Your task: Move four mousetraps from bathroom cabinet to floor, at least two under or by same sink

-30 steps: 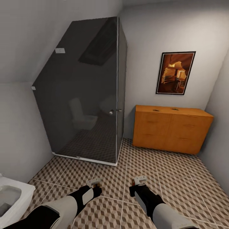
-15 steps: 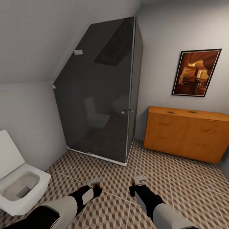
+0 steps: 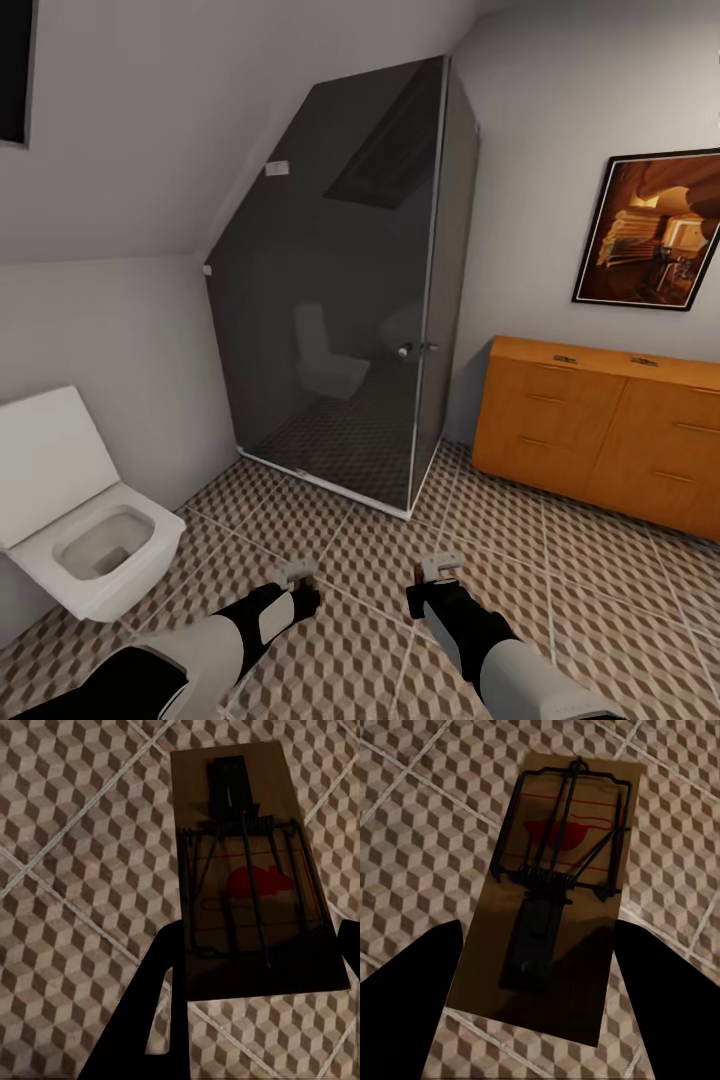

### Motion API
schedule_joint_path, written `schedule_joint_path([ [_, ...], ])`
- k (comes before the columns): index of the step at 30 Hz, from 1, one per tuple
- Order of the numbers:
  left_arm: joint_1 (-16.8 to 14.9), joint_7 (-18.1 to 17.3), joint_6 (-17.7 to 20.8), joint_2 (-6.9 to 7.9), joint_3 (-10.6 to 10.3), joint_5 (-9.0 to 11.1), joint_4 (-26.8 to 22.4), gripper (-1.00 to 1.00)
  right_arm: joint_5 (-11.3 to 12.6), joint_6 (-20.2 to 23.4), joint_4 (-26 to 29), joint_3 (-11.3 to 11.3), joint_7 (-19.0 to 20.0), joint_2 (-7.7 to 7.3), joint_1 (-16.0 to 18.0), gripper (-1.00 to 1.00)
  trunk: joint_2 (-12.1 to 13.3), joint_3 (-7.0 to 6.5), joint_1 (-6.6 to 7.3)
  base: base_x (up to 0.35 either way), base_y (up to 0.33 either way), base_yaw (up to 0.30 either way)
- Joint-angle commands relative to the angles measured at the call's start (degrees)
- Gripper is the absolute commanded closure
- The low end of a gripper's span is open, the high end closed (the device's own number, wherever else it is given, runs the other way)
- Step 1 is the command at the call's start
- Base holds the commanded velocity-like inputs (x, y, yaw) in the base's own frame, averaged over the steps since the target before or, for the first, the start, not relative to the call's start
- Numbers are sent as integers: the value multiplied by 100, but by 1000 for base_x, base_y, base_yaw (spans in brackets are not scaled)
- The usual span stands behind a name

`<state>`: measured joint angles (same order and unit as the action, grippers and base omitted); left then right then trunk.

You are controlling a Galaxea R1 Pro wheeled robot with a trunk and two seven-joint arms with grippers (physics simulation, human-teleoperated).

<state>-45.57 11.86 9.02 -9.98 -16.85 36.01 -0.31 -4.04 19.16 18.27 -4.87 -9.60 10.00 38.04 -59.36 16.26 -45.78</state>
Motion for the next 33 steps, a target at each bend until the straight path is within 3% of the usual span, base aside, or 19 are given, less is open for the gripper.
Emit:
schedule_joint_path([
  [1, -5, 26, 23, -1, -48, 39, -4, 100, -41, 50, 10, -23, -16, 0, 2, 100, -5, 7, 1, -110, -238, 35],
  [12, -5, 26, 21, -1, -47, 40, -4, 100, -35, 44, 9, -23, -138, 0, 2, 100, -5, -26, 1, -105, -226, 235],
  [25, -5, 26, 21, -1, -47, 56, -4, 100, -19, 35, 1, -23, -156, 0, 2, 100, -5, -75, 1, -10, -22, 292],
  [33, -5, 25, 7, -1, -47, 359, -4, 100, -19, 35, 1, -23, -156, 0, 2, 100, -5, -105, 1, 0, 0, 293],
])
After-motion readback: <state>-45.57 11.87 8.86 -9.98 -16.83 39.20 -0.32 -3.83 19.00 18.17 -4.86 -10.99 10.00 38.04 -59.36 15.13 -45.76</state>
